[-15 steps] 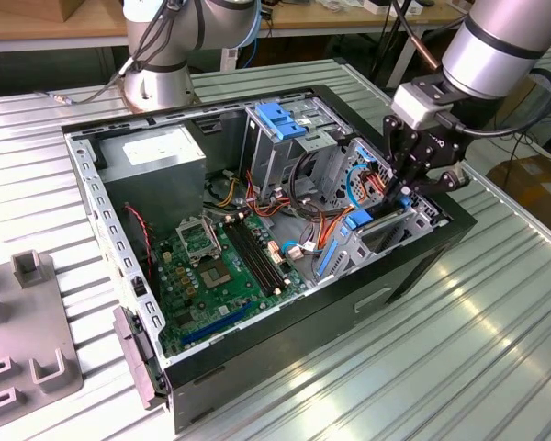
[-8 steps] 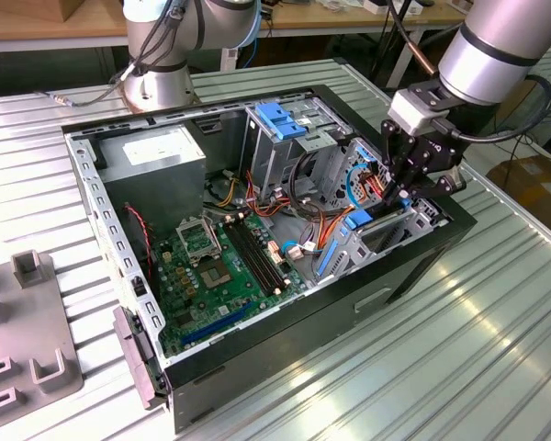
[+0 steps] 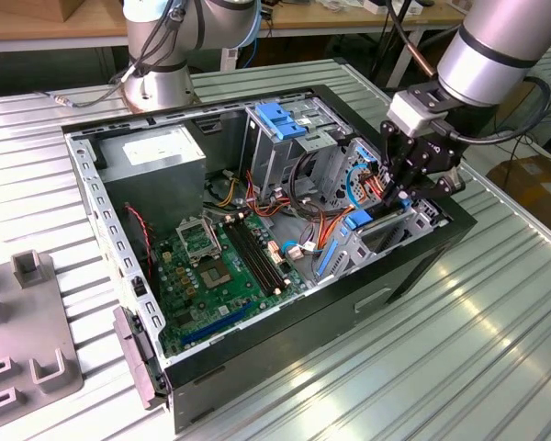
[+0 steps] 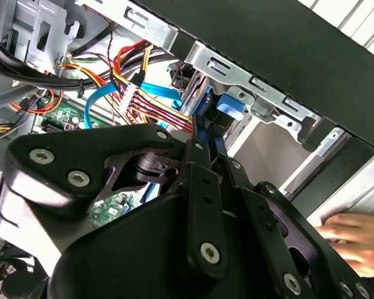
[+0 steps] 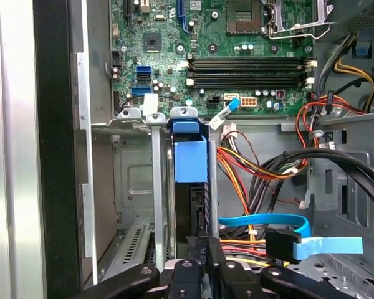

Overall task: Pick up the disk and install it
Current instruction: 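Insert the first disk wire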

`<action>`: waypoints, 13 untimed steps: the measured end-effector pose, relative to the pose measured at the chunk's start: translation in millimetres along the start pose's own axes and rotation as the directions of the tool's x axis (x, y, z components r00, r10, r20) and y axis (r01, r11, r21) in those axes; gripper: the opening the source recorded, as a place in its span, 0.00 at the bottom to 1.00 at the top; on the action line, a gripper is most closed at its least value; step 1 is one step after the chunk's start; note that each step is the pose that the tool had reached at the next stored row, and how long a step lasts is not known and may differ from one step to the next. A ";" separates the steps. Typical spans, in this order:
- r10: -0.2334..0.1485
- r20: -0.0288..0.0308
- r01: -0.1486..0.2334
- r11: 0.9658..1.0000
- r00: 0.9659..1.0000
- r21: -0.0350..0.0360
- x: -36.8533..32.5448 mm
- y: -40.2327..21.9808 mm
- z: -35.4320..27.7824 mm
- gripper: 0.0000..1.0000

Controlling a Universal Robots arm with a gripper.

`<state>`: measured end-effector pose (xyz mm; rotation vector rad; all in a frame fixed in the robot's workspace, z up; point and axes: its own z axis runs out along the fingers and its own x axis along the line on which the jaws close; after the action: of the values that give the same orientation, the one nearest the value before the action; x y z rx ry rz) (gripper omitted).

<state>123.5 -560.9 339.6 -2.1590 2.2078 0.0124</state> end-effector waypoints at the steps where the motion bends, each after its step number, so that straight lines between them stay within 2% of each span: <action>1: 0.000 0.000 0.000 1.000 1.000 0.000 -0.1 -0.1 -2.8 0.18; 2: 0.000 -0.001 0.000 1.000 1.000 0.000 -0.3 -0.2 -7.5 0.24; 4: 0.000 -0.001 0.000 1.000 1.000 0.000 -0.8 -0.5 -18.5 0.24; 7: 0.000 -0.001 0.000 1.000 1.000 0.000 -0.8 -0.6 -19.5 0.24; 9: 0.000 -0.001 0.000 1.000 1.000 0.000 -0.8 -0.6 -19.6 0.10; 13: 0.000 -0.001 0.000 1.000 1.000 0.000 -0.8 -0.6 -19.6 0.10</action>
<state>123.4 -560.9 359.3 -2.1591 2.2081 0.0111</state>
